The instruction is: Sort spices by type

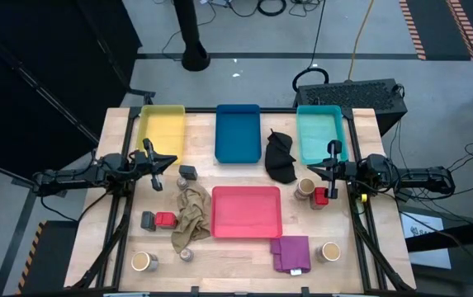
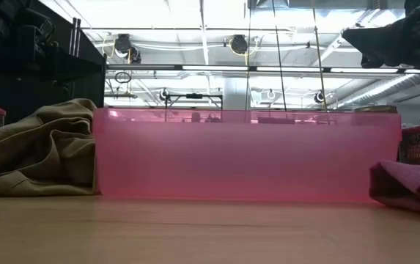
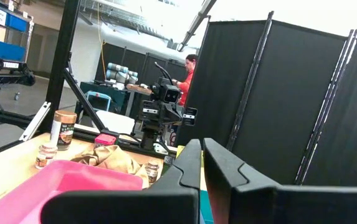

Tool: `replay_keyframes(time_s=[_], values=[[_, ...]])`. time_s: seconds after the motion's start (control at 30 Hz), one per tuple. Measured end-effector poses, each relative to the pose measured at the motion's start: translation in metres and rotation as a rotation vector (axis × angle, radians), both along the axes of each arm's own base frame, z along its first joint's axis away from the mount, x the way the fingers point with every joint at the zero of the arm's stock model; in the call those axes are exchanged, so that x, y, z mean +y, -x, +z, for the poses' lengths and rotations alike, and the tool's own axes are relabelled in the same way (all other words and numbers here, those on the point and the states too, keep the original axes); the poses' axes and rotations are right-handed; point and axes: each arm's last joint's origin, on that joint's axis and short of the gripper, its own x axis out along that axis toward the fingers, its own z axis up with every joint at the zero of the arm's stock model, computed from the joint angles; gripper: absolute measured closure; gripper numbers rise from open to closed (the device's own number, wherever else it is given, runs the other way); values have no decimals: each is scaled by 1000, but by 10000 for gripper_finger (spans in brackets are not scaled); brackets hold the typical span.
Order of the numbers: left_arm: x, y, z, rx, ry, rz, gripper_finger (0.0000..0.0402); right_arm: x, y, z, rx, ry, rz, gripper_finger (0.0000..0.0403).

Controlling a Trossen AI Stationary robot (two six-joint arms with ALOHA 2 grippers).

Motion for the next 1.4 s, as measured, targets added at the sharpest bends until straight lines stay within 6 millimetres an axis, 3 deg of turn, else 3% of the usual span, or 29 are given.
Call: replay_keyframes(time_s=[0.23,0.33,0.4,0.5,0.83,1.07,1.23,1.4], values=[[0,0,1,-19,23,-3,373,0,0,0,0,0,0,403],[-2,0,5,-142,349,-84,373,0,0,0,-2,1,0,403],[-2,1,10,-223,454,-109,373,0,0,1,-8,-15,5,403],[-5,1,14,-246,436,-193,373,1,0,1,-20,-236,94,403],[-13,-6,20,-270,419,-269,373,2,2,10,-65,-424,162,403],[-15,-19,16,-191,438,-200,373,0,0,2,3,-488,109,403],[-15,-24,31,-185,394,-194,373,0,0,1,7,-482,101,403],[-17,-27,38,-215,386,-223,373,-1,5,24,-62,-429,71,403]])
